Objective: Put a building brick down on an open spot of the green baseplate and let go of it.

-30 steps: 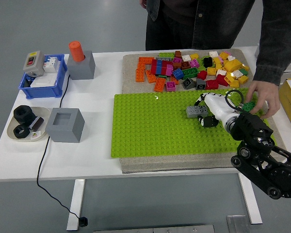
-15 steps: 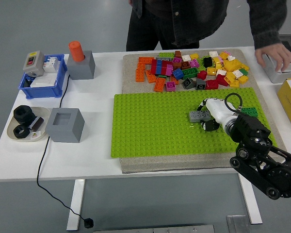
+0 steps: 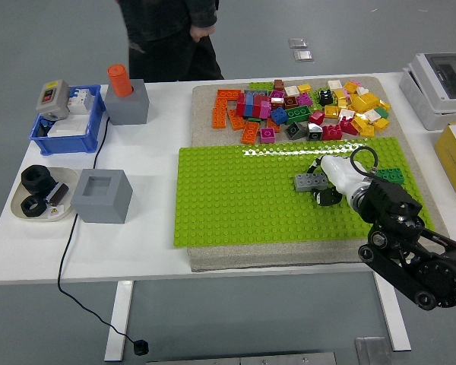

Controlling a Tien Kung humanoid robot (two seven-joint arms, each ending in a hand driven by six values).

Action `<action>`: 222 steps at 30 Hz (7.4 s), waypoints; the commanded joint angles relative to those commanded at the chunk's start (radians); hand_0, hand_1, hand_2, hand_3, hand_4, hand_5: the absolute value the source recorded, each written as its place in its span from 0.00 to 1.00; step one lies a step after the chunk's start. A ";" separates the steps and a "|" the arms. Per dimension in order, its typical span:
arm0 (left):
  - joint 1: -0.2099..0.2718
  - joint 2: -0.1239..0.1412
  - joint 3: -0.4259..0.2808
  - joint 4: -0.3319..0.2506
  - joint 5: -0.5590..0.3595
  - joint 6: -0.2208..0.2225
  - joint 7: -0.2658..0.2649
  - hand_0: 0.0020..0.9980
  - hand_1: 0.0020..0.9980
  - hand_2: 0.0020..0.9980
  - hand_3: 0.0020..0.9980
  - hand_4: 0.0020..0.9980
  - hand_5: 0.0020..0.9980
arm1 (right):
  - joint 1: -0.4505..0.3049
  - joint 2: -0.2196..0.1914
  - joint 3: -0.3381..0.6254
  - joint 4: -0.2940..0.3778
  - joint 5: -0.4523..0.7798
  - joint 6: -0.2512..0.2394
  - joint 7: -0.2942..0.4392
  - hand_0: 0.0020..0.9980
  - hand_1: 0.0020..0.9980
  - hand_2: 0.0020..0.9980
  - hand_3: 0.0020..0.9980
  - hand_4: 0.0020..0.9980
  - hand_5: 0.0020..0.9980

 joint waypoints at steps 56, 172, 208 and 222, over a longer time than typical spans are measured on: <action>0.003 -0.001 0.006 0.000 -0.010 -0.001 -0.013 0.61 0.65 0.65 0.83 0.95 0.62 | -0.006 -0.001 0.025 -0.009 0.004 -0.003 0.019 1.00 0.95 0.97 0.67 0.75 0.17; 0.007 -0.008 -0.005 0.000 -0.009 0.010 -0.042 0.60 0.64 0.64 0.82 0.94 0.61 | 0.031 -0.227 -0.110 0.093 0.171 0.017 0.150 1.00 0.93 0.93 0.65 0.73 0.48; 0.007 -0.011 -0.008 0.000 -0.014 0.013 -0.051 0.60 0.64 0.64 0.82 0.94 0.61 | 0.030 -0.225 -0.085 0.117 0.152 -0.003 0.161 1.00 0.92 0.93 0.65 0.72 0.48; 0.007 -0.011 -0.009 0.000 -0.013 0.013 -0.050 0.60 0.64 0.64 0.82 0.94 0.61 | 0.039 -0.186 -0.116 0.076 0.180 -0.007 0.169 1.00 0.92 0.93 0.66 0.72 0.47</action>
